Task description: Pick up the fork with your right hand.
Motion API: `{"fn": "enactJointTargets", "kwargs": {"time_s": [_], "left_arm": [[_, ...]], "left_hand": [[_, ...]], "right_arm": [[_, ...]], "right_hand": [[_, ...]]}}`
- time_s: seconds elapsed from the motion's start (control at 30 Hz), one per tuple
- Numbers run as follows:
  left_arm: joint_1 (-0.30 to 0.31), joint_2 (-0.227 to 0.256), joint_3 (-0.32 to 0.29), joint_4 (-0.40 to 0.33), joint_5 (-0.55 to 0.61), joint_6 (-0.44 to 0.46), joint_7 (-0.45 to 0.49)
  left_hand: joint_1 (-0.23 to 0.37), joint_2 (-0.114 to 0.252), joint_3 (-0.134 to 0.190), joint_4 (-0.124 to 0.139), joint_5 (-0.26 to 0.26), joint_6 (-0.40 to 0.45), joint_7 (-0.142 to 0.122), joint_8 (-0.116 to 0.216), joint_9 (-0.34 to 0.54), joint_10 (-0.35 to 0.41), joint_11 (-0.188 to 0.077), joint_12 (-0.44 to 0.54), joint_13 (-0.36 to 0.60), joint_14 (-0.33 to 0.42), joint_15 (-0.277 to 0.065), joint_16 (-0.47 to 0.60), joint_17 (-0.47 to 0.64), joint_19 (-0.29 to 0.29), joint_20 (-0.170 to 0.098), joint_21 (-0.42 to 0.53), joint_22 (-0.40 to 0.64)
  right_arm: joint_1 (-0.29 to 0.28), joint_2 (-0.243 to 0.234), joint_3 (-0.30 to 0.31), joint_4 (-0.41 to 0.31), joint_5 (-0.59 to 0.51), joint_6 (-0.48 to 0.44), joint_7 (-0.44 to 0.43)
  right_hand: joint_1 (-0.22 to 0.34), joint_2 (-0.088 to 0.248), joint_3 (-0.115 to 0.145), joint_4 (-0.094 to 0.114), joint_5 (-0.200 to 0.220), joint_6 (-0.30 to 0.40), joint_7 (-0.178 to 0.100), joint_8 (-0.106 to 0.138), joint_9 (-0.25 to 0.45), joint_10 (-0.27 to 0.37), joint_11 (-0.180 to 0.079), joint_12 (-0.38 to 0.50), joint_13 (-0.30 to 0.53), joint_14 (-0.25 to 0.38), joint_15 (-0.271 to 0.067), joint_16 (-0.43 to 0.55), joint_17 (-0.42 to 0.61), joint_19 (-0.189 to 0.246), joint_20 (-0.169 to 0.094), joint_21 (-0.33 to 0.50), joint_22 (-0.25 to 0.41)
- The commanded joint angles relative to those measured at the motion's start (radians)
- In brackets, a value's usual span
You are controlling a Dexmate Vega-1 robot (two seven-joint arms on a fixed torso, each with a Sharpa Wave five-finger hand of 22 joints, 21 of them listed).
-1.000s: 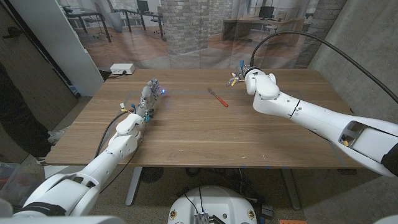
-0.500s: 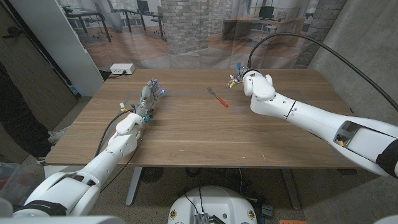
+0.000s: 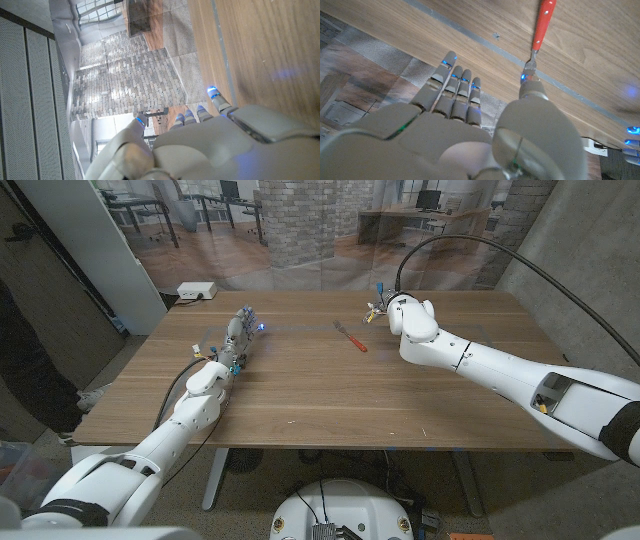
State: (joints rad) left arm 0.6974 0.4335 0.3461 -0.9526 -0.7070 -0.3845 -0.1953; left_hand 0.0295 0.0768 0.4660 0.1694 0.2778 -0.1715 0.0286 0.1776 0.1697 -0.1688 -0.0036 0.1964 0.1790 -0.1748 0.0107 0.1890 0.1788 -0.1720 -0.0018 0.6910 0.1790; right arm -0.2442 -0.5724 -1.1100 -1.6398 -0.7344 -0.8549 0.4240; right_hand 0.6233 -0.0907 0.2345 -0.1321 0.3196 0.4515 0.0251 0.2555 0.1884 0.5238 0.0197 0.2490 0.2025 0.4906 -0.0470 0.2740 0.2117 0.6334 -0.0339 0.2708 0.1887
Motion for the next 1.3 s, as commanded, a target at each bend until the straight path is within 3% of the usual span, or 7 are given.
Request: {"fn": "enactJointTargets", "kwargs": {"time_s": [0.03, 0.13, 0.43, 0.87, 1.3], "left_arm": [[-0.009, -0.002, 0.001, 0.013, 0.001, 0.004, -0.005], [-0.011, -0.002, 0.002, 0.017, 0.002, 0.004, -0.008], [-0.023, -0.007, 0.002, 0.034, 0.002, -0.004, -0.016], [-0.034, -0.009, 0.004, 0.049, 0.004, 0.001, -0.024], [-0.036, -0.009, 0.005, 0.053, 0.004, 0.001, -0.025]], "left_hand": [[-0.005, 0.077, -0.004, 0.002, 0.005, -0.149, 0.011, 0.002, 0.002, -0.143, 0.006, 0.002, 0.005, -0.115, 0.005, 0.002, 0.003, -0.158, 0.009, -0.001, 0.005], [-0.005, 0.077, -0.004, 0.002, 0.005, -0.149, 0.010, 0.002, 0.002, -0.143, 0.006, 0.002, 0.005, -0.115, 0.005, 0.003, 0.003, -0.158, 0.009, -0.001, 0.005], [-0.005, 0.077, -0.004, 0.002, 0.005, -0.150, 0.011, 0.002, 0.002, -0.143, 0.006, 0.002, 0.005, -0.115, 0.005, 0.002, 0.003, -0.158, 0.010, -0.003, 0.005], [-0.005, 0.078, -0.005, 0.003, 0.006, -0.150, 0.010, 0.002, 0.002, -0.143, 0.004, 0.002, 0.005, -0.115, 0.004, 0.002, 0.003, -0.157, 0.008, -0.005, 0.005], [-0.006, 0.078, -0.006, 0.003, 0.006, -0.150, 0.011, 0.002, 0.002, -0.144, 0.006, 0.002, 0.005, -0.115, 0.005, 0.002, 0.003, -0.157, 0.008, -0.007, 0.005]], "right_arm": [[0.003, 0.015, -0.008, 0.024, -0.003, 0.016, 0.005], [0.008, 0.025, -0.017, 0.033, -0.012, 0.002, 0.015], [0.007, 0.036, -0.036, 0.041, -0.041, -0.005, 0.008], [0.001, 0.060, -0.048, 0.063, -0.042, -0.023, 0.006], [-0.003, 0.071, -0.064, 0.066, -0.044, -0.031, -0.005]], "right_hand": [[0.026, 0.004, -0.005, -0.002, 0.010, 0.028, -0.001, 0.008, 0.002, 0.021, 0.003, 0.008, 0.005, 0.016, -0.034, 0.011, 0.007, 0.006, 0.003, 0.000, 0.006], [0.044, 0.020, 0.000, -0.004, 0.014, 0.041, 0.006, 0.009, 0.002, 0.035, 0.007, 0.010, 0.005, 0.029, -0.026, 0.019, 0.013, 0.022, 0.015, 0.007, 0.006], [0.063, 0.027, -0.004, -0.007, 0.016, 0.058, 0.003, 0.010, 0.002, 0.049, 0.004, 0.009, 0.006, 0.040, -0.030, 0.028, 0.021, 0.024, 0.014, 0.007, 0.006], [0.044, 0.003, -0.037, 0.004, 0.011, 0.055, -0.004, -0.002, 0.002, 0.045, 0.002, -0.001, 0.008, 0.030, -0.032, 0.028, 0.032, 0.009, 0.006, 0.001, 0.007], [0.055, 0.007, -0.044, 0.003, 0.014, 0.070, -0.007, -0.002, 0.002, 0.061, -0.003, 0.001, 0.009, 0.042, -0.037, 0.037, 0.039, 0.016, 0.004, 0.004, 0.008]]}}
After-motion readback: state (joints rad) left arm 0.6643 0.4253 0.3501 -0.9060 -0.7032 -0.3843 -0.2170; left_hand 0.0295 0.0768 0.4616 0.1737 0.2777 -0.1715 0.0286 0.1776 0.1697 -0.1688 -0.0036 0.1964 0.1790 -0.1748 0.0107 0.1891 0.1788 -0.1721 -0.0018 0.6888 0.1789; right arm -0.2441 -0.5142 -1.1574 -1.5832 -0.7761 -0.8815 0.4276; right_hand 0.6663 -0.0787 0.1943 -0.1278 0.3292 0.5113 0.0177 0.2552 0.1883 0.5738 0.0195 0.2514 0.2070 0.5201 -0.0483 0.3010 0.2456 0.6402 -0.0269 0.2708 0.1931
